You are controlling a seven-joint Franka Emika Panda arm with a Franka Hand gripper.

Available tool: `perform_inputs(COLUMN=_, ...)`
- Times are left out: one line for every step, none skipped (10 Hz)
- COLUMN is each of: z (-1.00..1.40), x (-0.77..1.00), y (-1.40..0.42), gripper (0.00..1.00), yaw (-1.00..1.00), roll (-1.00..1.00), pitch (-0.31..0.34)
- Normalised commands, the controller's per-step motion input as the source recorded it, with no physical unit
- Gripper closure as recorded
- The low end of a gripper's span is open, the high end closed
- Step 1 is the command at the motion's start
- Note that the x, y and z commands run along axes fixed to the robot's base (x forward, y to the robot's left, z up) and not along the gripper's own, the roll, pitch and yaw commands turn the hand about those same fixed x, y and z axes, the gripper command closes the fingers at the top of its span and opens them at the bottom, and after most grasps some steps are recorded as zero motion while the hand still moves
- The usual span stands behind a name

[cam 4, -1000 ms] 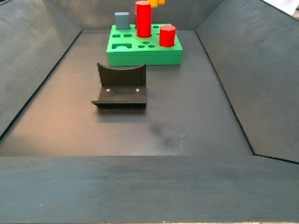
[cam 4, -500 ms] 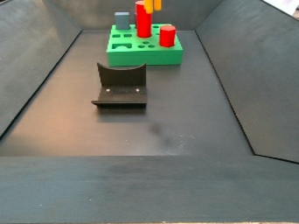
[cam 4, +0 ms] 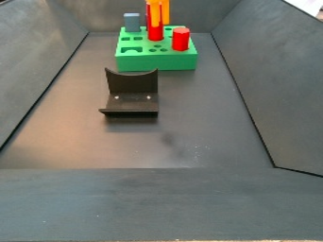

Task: Pick up the 3 prong object. Move up. Place the 3 prong object on the fixture. Regrasp the 3 prong object. Move to above the board. Insert the 3 prong object.
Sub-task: Insert the 3 prong object.

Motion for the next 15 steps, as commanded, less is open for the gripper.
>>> perform_inputs(z=-0.37, x=0.15, y=0.00, gripper=1.00, yaw=-0.95, roll=-0.07, pitch=-0.004)
perform_inputs(z=-0.39, x=0.14, y=0.00, gripper=1.00, yaw=-0.96, roll=-0.06, pitch=0.000)
perform_inputs(z=-0.39, x=0.11, y=0.02, gripper=1.00, yaw=-0.98, roll=-0.01, pitch=0.000)
perform_inputs(z=-0.37, x=0.13, y=0.11, gripper=1.00, yaw=-0.92, roll=0.00, pitch=0.000)
perform_inputs(z=-0.39, x=0.13, y=0.24, gripper=1.00, yaw=-0.75, roll=0.05, pitch=0.000)
perform_inputs(z=-0.39, x=0.16, y=0.03, gripper=1.00, yaw=-0.58, roll=0.34, pitch=0.047)
perform_inputs(z=-0.30, x=0.03, y=0.03, gripper=1.00, yaw=-0.45, roll=0.32, pitch=0.000)
perform_inputs(z=-0.12, x=0.05, y=0.04, gripper=1.00, yaw=-0.27, roll=0.08, pitch=0.000)
perform_inputs(z=-0.01, x=0.00, y=0.01, gripper=1.00, yaw=-0.02, roll=0.00, pitch=0.000)
perform_inputs(z=-0.03, x=0.00, y=0.00, gripper=1.00, yaw=-0.06, roll=0.00, pitch=-0.001)
perform_inputs(z=-0.14, x=0.04, y=0.00, gripper=1.00, yaw=-0.22, roll=-0.04, pitch=-0.099)
perform_inputs(z=-0.19, x=0.05, y=0.06, gripper=1.00, yaw=-0.20, roll=0.00, pitch=-0.073)
perform_inputs(z=-0.24, x=0.00, y=0.13, gripper=1.00, yaw=0.00, roll=0.00, pitch=-0.083)
perform_inputs(z=-0.33, x=0.00, y=0.03, gripper=1.00, yaw=0.31, roll=0.03, pitch=-0.104)
perform_inputs(z=-0.34, x=0.00, y=0.00, gripper=1.00, yaw=0.46, roll=0.09, pitch=-0.146)
